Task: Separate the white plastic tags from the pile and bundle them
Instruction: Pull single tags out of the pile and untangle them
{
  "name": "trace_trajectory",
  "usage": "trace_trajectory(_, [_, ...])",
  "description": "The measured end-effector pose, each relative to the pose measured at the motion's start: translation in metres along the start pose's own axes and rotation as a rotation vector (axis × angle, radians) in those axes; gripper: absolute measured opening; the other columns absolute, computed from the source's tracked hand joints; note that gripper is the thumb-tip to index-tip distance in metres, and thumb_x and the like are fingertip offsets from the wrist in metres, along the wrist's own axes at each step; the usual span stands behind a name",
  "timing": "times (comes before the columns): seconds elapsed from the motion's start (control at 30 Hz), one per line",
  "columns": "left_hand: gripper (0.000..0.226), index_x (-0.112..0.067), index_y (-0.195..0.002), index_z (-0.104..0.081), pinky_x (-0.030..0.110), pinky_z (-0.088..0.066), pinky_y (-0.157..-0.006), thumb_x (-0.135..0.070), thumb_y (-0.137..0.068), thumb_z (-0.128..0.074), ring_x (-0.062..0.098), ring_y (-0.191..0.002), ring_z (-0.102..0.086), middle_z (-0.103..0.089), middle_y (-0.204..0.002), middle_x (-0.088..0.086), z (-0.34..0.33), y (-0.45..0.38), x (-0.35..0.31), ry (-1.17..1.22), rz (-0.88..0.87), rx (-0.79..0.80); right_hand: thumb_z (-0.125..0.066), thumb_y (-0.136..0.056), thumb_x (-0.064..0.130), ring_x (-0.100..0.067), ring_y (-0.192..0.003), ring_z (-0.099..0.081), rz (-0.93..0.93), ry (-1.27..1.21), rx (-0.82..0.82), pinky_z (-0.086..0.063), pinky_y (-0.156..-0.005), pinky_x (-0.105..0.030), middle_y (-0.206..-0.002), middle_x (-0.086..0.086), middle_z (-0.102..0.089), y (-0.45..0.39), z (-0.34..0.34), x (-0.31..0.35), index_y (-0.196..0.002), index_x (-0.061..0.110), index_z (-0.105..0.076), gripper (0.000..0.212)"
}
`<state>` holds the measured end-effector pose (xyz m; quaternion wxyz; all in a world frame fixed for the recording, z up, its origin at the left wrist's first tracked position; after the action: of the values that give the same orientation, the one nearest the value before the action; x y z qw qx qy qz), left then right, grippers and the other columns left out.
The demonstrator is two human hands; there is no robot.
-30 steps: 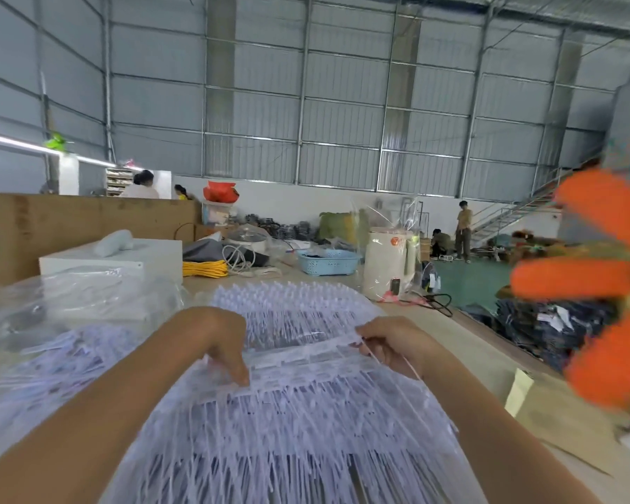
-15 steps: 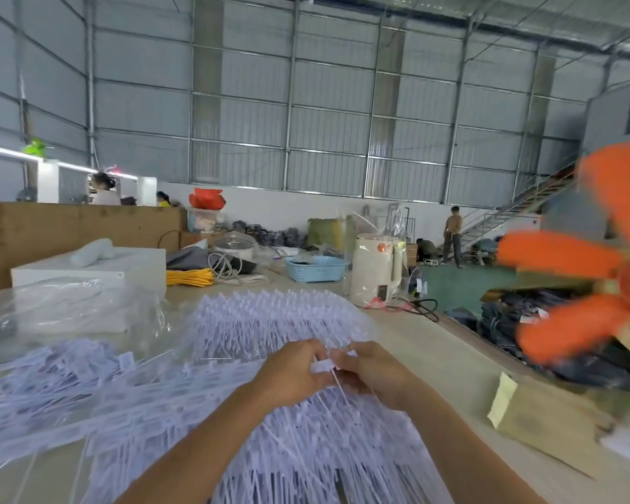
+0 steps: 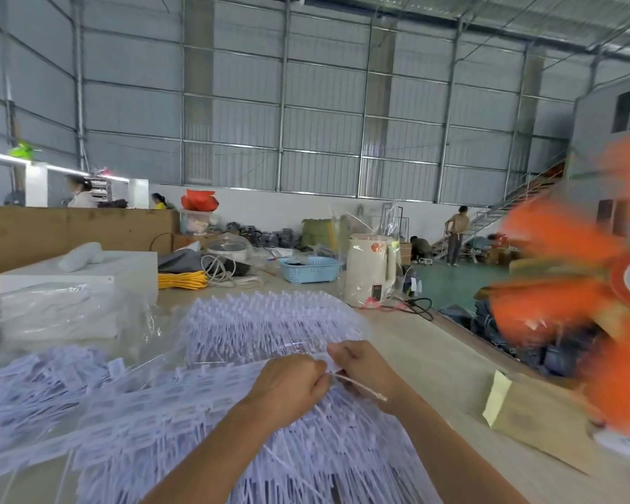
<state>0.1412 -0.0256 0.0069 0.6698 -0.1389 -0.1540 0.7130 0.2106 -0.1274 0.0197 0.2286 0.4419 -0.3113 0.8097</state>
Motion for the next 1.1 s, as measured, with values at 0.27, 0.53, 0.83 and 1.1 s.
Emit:
trace_trajectory(0.27, [0.048, -0.017, -0.051, -0.038, 0.025, -0.022, -0.045, -0.027, -0.095, -0.053, 0.007, -0.038, -0.024, -0.023, -0.041, -0.009, 0.009, 0.004, 0.01, 0.699, 0.1, -0.02, -0.044, -0.099, 0.014, -0.007, -0.039, -0.034, 0.168, -0.119, 0.021, -0.029, -0.041, -0.017, -0.052, -0.003, -0.031, 0.004, 0.0, 0.002, -0.064, 0.01, -0.036, 0.036])
trace_trajectory(0.53, [0.046, -0.026, -0.046, -0.055, 0.022, -0.039, -0.055, -0.022, -0.091, -0.061, 0.001, -0.043, -0.04, -0.04, -0.043, -0.016, 0.025, 0.011, 0.003, 0.762, 0.035, -0.084, -0.046, -0.098, 0.031, -0.011, -0.047, -0.035, -0.203, -0.388, -0.408, -0.026, -0.035, -0.018, -0.056, 0.001, -0.046, -0.018, 0.049, -0.014, -0.084, 0.014, -0.054, 0.025])
trace_trajectory(0.83, [0.015, -0.01, -0.099, -0.06, 0.028, -0.043, -0.064, -0.015, -0.093, -0.048, 0.023, -0.076, -0.054, -0.046, -0.085, 0.003, 0.025, 0.005, 0.0, 0.356, 0.028, -0.037, -0.052, -0.095, 0.037, -0.018, -0.063, -0.057, -0.375, -0.214, 0.059, -0.051, -0.056, -0.027, -0.08, -0.01, -0.058, -0.006, 0.011, 0.02, -0.09, 0.006, -0.054, 0.031])
trace_trajectory(1.1, [0.036, -0.02, -0.103, -0.04, 0.018, -0.034, -0.065, -0.041, -0.086, -0.063, 0.01, -0.091, -0.05, -0.043, -0.104, -0.002, 0.016, 0.013, 0.017, 0.397, 0.14, -0.133, -0.055, -0.095, 0.026, -0.021, -0.05, -0.053, -0.184, -0.253, 0.095, -0.042, -0.045, -0.025, -0.067, -0.019, -0.056, -0.001, -0.018, 0.006, -0.09, 0.004, -0.047, 0.024])
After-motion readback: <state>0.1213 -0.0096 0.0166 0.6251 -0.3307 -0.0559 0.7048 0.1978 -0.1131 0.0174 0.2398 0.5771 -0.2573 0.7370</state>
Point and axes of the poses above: each hand's wrist, its own y-axis away from the middle knuckle, its own z-axis out of the back of the hand, x = y × z, the point moved 4 cm from there along -y, towards the middle knuckle
